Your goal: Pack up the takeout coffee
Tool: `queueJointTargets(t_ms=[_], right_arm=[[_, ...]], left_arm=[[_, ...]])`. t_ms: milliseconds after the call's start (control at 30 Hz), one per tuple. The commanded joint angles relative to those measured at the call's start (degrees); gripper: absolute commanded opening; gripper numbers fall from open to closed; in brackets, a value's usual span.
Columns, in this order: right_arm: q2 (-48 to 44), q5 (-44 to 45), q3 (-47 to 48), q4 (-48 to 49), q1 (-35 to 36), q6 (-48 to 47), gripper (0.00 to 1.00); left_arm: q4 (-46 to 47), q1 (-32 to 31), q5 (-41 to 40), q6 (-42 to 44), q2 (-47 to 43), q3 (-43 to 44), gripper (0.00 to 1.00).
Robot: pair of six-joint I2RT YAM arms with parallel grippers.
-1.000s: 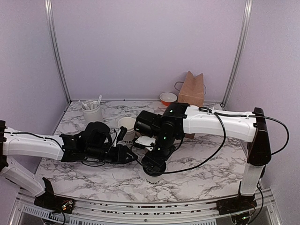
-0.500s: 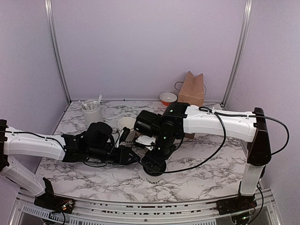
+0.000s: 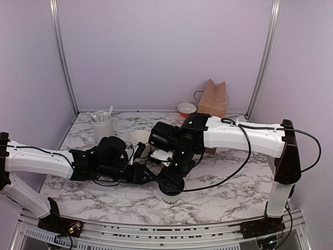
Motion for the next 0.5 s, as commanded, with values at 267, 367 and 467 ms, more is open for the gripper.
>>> queueJointTargets(t_ms=[267, 367, 467], right_arm=[[-4.7, 2.3, 0.5, 1.5, 0.2, 1.8, 0.91], [-7.1, 2.9, -1.6, 3.3, 0.1, 2.7, 0.91], [-10.4, 3.3, -5.4, 6.5, -0.3, 3.8, 0.91]], left_arm=[[-2.4, -0.6, -0.2, 0.9, 1.2, 4.1, 0.41], [-3.6, -0.6, -0.2, 1.1, 1.8, 5.1, 0.41], [-5.0, -0.7, -0.3, 1.3, 2.4, 6.4, 0.40]])
